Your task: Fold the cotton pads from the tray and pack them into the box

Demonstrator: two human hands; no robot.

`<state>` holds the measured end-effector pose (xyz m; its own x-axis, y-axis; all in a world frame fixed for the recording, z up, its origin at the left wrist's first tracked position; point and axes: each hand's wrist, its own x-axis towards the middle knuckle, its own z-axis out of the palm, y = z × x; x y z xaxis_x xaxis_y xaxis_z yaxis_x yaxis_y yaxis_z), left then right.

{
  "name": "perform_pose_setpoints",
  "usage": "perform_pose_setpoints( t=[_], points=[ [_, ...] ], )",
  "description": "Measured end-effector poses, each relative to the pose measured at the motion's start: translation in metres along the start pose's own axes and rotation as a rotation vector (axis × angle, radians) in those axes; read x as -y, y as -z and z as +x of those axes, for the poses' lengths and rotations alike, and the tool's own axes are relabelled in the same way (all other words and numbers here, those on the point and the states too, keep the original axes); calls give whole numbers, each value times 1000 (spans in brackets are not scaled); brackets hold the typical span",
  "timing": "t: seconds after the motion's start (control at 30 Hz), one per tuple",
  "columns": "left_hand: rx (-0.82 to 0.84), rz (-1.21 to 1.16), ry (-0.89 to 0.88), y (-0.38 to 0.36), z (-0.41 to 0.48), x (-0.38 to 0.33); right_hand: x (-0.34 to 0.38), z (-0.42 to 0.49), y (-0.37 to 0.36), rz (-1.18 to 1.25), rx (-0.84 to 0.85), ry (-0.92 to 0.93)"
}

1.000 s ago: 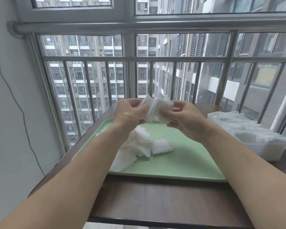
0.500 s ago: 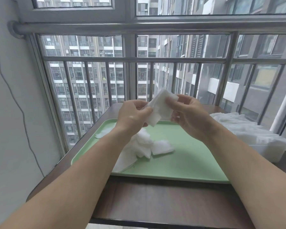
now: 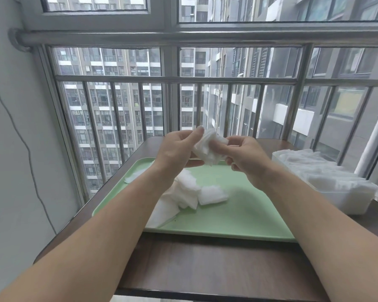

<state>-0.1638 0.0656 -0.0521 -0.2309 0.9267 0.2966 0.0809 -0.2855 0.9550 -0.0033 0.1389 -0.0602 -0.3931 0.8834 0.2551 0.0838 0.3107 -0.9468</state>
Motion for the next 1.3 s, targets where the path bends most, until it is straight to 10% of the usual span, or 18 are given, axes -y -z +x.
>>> perform_pose_setpoints(
  t=[0.13,0.4,0.83,1.3],
  points=[
    [61,61,-71,-3,-3,-1,8,-4,1,-143,-156,118],
    [88,123,-165,-18,-10,-17,53,-14,28,-435,72,259],
    [396,585,-140,-146,1,-20,57,-76,194,-575,93,-143],
    [304,551,-56,-189,23,19,40,-73,201,-679,108,-46]
  ],
)
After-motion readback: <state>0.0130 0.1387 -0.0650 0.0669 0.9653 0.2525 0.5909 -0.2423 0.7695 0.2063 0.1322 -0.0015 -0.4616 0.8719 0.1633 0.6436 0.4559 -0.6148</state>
